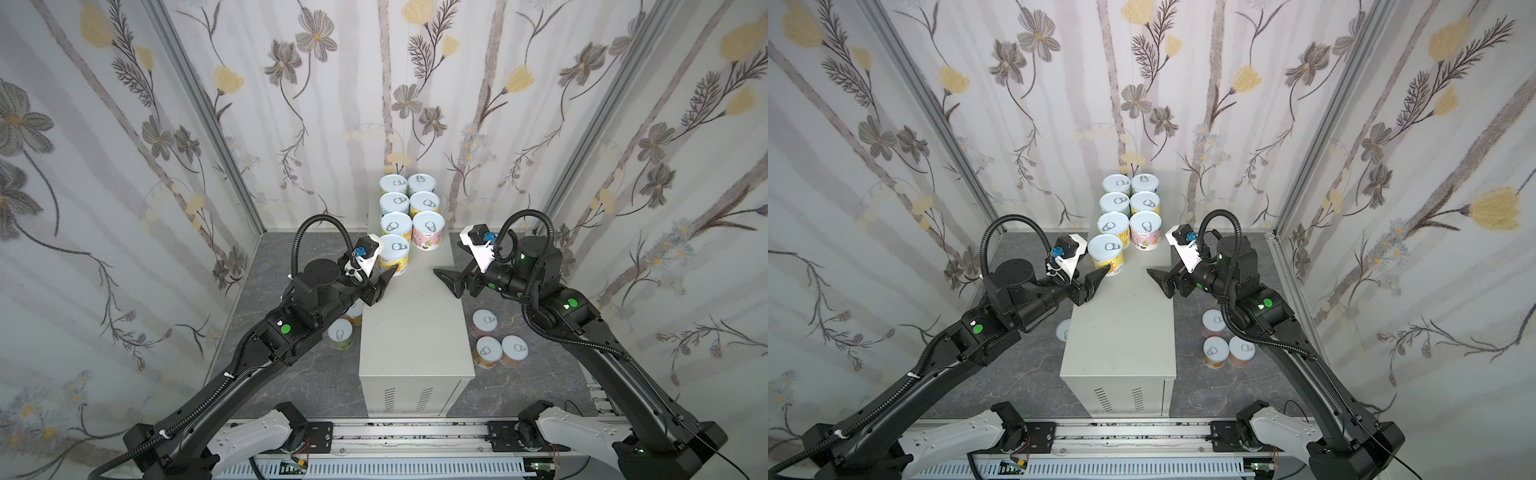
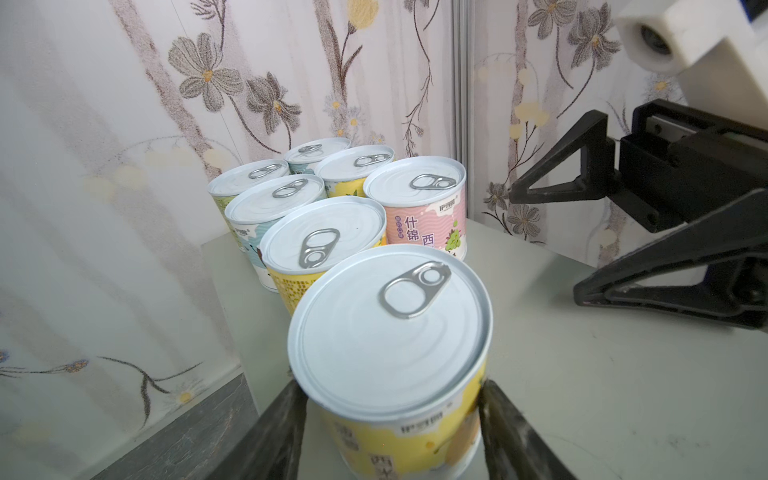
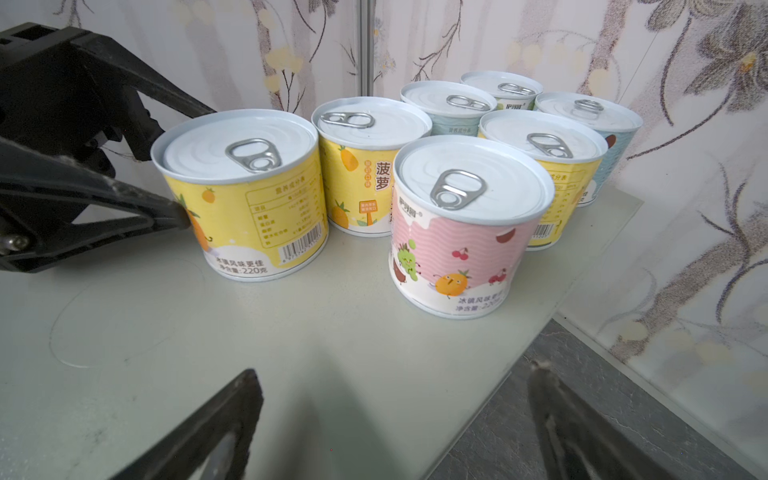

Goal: Place and organize the canned foods onto the counter
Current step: 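Hold the yellow can with the left gripper while the right gripper hovers beside it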

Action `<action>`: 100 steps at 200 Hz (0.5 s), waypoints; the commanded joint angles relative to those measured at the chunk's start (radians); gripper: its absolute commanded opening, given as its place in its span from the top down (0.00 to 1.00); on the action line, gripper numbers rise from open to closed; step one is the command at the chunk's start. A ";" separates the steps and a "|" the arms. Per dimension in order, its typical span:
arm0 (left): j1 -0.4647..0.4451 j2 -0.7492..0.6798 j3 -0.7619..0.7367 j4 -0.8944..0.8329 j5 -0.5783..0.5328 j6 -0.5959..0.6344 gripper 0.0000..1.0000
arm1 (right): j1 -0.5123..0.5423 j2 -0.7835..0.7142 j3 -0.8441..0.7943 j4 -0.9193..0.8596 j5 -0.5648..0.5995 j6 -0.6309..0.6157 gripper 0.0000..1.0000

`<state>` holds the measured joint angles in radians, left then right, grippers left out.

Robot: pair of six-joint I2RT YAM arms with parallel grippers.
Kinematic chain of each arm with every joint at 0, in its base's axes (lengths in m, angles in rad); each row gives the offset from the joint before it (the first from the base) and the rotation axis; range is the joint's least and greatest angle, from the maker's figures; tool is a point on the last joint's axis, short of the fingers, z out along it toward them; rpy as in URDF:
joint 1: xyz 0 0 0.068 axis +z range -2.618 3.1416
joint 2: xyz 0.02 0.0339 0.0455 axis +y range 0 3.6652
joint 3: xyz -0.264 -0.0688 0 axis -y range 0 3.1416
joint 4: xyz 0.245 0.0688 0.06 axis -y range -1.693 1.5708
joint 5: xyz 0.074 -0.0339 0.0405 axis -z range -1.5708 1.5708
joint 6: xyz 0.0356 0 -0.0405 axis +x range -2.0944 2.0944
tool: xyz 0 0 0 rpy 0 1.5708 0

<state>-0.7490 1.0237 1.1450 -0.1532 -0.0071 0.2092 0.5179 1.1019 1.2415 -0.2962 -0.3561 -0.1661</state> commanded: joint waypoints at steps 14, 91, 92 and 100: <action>0.003 0.004 0.013 0.014 0.007 -0.010 0.36 | 0.001 -0.008 -0.005 0.014 0.006 -0.014 0.00; 0.003 0.012 0.017 0.014 0.001 -0.017 0.36 | 0.001 -0.002 -0.013 0.008 0.013 -0.018 0.00; 0.003 0.012 0.017 0.013 0.001 -0.017 0.36 | 0.001 -0.002 -0.013 0.008 0.014 -0.018 0.00; 0.003 0.016 0.024 0.008 0.002 -0.018 0.36 | 0.001 -0.002 -0.013 0.008 0.014 -0.018 0.00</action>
<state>-0.7471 1.0317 1.1507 -0.1535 0.0002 0.2016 0.5175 1.0985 1.2320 -0.2974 -0.3428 -0.1680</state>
